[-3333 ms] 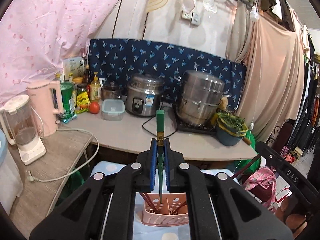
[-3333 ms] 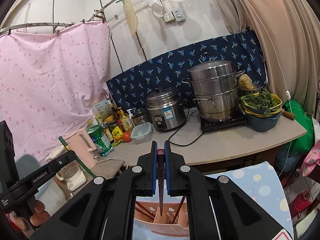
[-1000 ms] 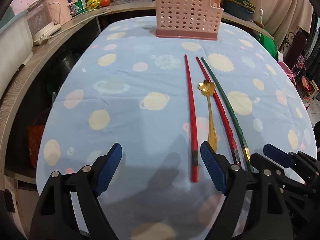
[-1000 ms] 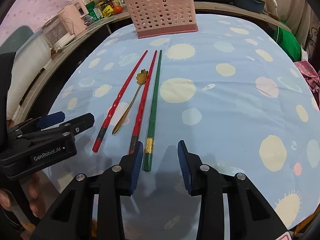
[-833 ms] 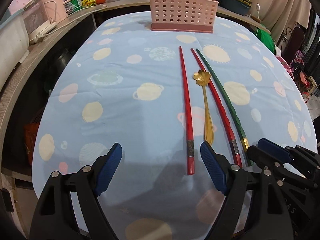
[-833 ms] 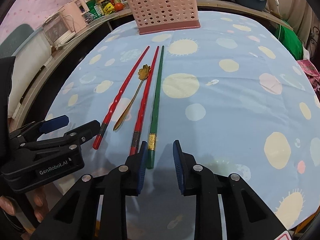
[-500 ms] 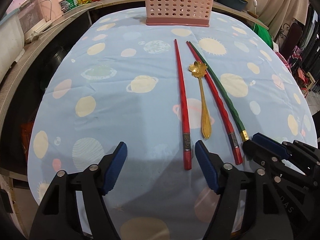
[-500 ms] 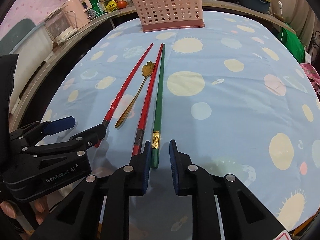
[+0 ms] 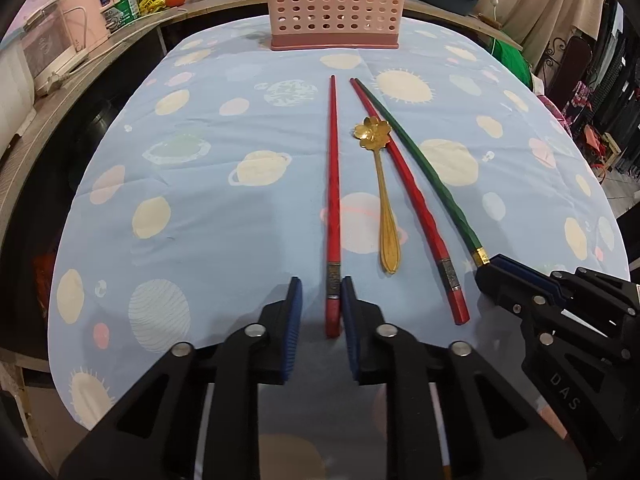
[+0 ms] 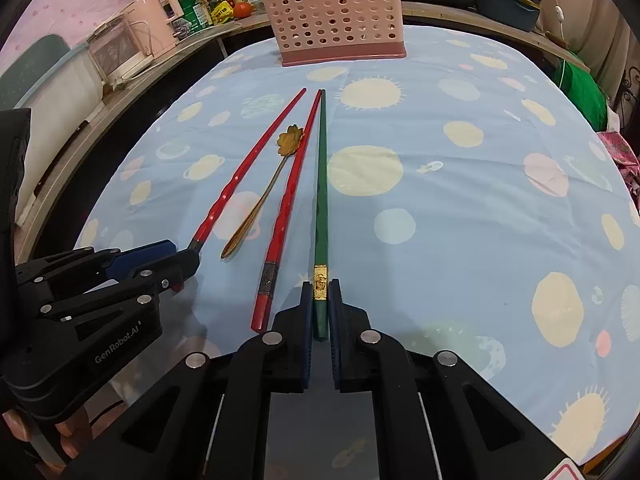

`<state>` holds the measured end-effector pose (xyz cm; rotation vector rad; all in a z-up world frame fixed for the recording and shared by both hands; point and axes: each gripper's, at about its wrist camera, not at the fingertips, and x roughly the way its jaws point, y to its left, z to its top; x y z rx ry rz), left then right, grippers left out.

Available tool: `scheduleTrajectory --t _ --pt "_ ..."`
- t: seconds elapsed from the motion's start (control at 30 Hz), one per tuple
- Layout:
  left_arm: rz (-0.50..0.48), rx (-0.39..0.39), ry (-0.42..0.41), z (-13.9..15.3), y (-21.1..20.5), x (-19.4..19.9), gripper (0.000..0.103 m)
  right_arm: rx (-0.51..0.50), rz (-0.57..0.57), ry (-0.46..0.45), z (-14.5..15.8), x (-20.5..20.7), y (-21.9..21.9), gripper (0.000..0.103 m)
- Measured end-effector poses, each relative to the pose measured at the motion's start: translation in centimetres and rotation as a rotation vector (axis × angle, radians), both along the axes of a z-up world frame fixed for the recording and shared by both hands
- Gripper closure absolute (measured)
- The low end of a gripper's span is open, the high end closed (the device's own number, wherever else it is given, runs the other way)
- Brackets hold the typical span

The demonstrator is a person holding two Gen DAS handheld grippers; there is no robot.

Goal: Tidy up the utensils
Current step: 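Close the right tool on a green chopstick while the left tool grasps a red chopstick, then lift both chopsticks and carry them above the pink basket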

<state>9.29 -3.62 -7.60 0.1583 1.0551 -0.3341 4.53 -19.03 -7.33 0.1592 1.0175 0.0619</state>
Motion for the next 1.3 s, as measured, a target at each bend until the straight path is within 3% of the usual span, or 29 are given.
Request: scheduleTrajectory --t 0.07,0.3,0.5,1.07,1.3 --pt "-0.002 -0.008 0.006 0.0 0.0 0.0 0.095 0.002 0.001 0.0 0.0 0.0 -0.1 0.096" --pt "-0.006 -0.017 -0.012 0.7 0.0 -0.3 0.096 0.013 -0.002 -0.01 0.4 -0.3 -0.3 0.096" --pt "0.003 -0.038 -0.051 2.7 0.2 -0.4 0.096 0.03 -0.023 -0.06 2.5 -0.6 -1.1 0.096" --pt "0.044 -0.171 -0.204 12.9 1.1 2.1 0.096 0.109 -0.122 -0.318 13.1 0.5 -5.9 0.096" --pt "0.061 -0.199 -0.281 16.8 0.6 4.4 0.096 0.139 -0.147 -0.397 16.1 2.3 -7.5 0.096"
